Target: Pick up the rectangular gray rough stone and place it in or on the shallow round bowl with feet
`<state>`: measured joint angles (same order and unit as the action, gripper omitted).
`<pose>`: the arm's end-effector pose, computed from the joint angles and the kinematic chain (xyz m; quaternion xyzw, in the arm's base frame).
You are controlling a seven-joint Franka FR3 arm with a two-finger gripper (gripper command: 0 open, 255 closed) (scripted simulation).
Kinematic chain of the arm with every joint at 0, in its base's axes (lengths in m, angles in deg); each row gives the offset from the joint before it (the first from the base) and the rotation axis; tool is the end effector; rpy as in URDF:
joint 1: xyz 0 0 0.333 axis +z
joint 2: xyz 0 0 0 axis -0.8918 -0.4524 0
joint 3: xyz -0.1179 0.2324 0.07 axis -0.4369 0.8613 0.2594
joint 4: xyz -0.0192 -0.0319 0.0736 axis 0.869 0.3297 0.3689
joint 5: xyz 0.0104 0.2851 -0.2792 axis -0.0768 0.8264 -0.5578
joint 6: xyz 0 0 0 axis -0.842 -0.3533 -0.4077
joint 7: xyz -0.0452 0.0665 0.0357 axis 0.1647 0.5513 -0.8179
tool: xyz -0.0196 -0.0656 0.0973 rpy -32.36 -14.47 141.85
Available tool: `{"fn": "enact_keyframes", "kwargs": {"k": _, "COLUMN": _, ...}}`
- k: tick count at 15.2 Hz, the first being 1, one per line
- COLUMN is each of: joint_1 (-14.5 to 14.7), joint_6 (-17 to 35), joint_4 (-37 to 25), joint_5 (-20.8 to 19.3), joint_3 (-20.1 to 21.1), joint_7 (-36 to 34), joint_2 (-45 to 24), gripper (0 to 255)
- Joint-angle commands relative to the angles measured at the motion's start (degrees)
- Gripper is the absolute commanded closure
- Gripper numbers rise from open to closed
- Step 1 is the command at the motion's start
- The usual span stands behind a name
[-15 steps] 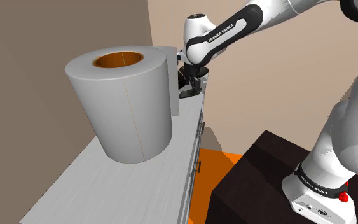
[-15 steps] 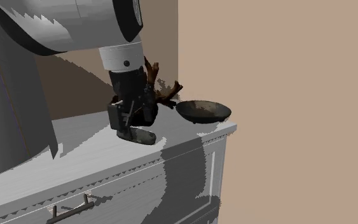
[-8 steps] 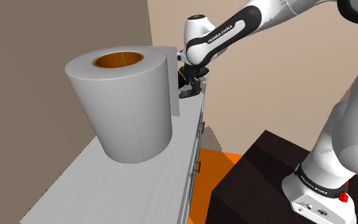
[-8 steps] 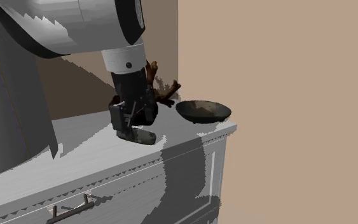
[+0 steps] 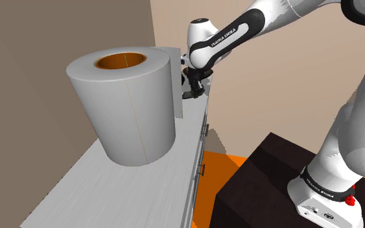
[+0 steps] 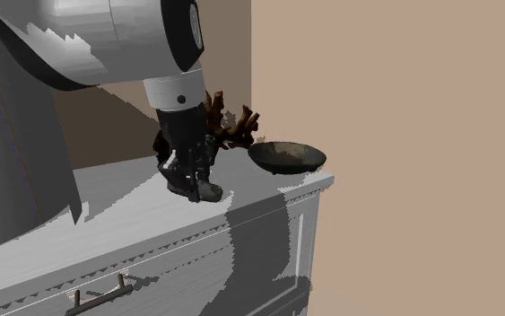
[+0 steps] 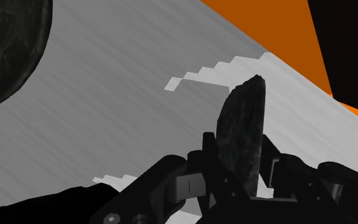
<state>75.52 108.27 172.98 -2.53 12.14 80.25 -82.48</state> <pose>0.5787 0.0193 0.3117 0.8313 0.5504 0.0284 0.0716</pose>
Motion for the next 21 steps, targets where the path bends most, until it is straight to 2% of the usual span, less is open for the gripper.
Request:
{"fn": "enact_keyframes", "kwargs": {"k": 1, "joint_1": -0.03, "joint_6": -0.09, "joint_4": 0.06, "joint_5": 0.01, "joint_3": -0.03, "joint_7": 0.03, "joint_2": -0.14, "gripper": 255}}
{"fn": "enact_keyframes", "kwargs": {"k": 3, "joint_1": 0.14, "joint_6": -0.04, "joint_4": 0.06, "joint_5": -0.02, "joint_3": 0.11, "joint_7": -0.29, "joint_2": -0.23, "gripper": 255}}
{"fn": "enact_keyframes", "kwargs": {"k": 21, "joint_1": 0.45, "joint_6": -13.13, "joint_4": -7.61, "joint_5": -0.28, "joint_3": 0.21, "joint_7": 0.38, "joint_2": 5.26, "gripper": 255}}
